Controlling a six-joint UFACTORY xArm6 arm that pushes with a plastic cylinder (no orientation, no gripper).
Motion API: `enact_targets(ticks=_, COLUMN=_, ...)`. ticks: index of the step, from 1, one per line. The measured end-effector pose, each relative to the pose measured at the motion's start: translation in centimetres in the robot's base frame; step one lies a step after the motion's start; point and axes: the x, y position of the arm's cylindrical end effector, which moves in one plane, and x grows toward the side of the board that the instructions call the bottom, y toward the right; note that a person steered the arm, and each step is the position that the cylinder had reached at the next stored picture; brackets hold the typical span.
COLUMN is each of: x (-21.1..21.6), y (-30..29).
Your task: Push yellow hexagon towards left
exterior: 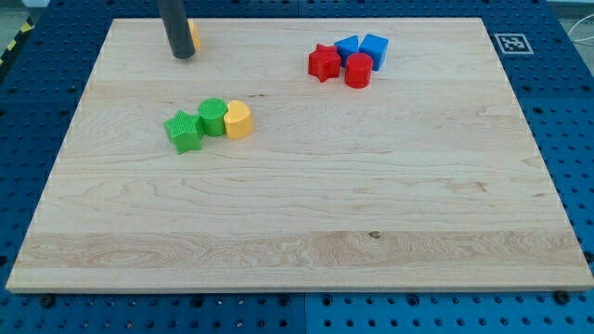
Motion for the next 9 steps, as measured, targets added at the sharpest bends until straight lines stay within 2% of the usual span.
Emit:
enact_targets(ticks=2, x=-1.2, y=0.5)
enact_targets(ticks=3, x=-1.4, y=5.2)
enact_targets(ticks=4, x=-3.2, y=6.0)
enact_targets(ticks=5, x=-5.7, y=5.8)
enact_targets(ticks=9, x=-5.7, y=-0.2)
